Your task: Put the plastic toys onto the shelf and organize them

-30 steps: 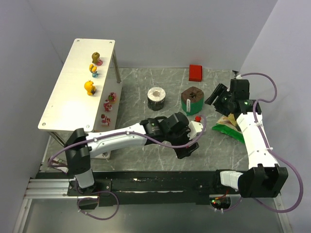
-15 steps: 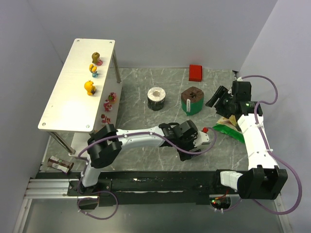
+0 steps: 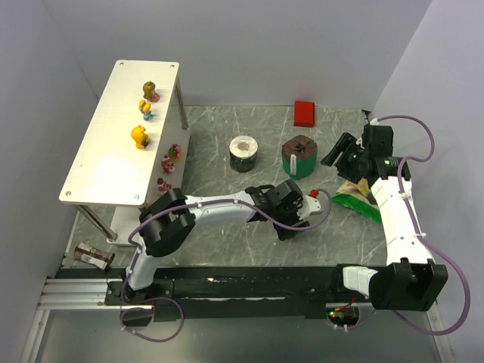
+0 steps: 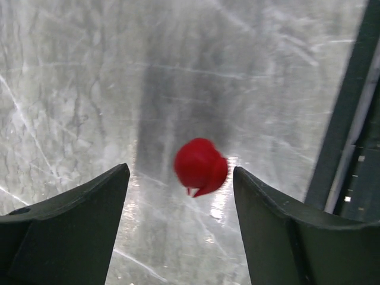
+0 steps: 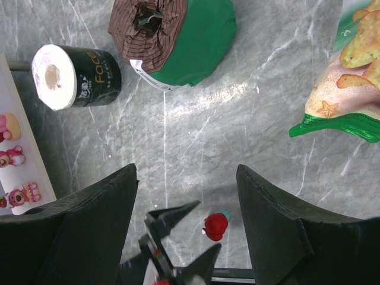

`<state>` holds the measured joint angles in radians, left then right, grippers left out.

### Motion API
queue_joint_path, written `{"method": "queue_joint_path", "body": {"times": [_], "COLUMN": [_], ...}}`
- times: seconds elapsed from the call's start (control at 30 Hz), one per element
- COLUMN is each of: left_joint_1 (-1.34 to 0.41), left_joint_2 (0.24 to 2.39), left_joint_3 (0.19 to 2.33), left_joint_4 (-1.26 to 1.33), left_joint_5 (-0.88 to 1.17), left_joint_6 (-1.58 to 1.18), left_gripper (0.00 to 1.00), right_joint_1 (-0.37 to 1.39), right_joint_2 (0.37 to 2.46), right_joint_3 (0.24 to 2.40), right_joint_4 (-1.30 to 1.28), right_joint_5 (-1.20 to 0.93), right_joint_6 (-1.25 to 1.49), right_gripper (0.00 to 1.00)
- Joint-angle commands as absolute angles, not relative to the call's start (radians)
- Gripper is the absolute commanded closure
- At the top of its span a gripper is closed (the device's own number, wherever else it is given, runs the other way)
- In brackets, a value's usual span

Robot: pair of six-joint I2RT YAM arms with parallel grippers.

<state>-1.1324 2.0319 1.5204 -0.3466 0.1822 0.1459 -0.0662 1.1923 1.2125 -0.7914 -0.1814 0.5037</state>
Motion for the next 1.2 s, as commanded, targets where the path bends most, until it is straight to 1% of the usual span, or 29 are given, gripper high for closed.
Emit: {"method": "queue_joint_path", "body": {"times": [0.0,0.17,0.6,1.1,1.17], "left_joint_1": [-1.124,-1.123,-1.120,-1.111,-1.109], "left_joint_2": [2.049,2.031,2.075,2.097,2.094], "left_joint_3": [1.503,1.462,1.494,1.482,1.471], "left_joint_4": [-0.313,-0.288,-0.275,-0.212,-0.199], "left_joint_5": [0.225,0.248,0.285,0.281,0.282], "left_joint_6": [0.164,0.158,0.144,0.118,0.115], "left_gripper": [0.26,0.28,0.33,0.46,0.50], "right_joint_1": [-0.080,-0.080,-0.083,-0.083,-0.083], "right_joint_2": [1.181,1.184,1.200,1.218,1.220], "right_joint_3": [1.264,1.255,1.264,1.276,1.278], "right_joint_4": [-0.793,-0.788,-0.790,-0.793,-0.793], "right_joint_5": [-0.179,-0.183,-0.181,-0.179,-0.179], "right_joint_6": [0.492,0.495,0.492,0.489,0.488], "right_gripper": [0.25,0.26,0.26,0.26,0.27]}}
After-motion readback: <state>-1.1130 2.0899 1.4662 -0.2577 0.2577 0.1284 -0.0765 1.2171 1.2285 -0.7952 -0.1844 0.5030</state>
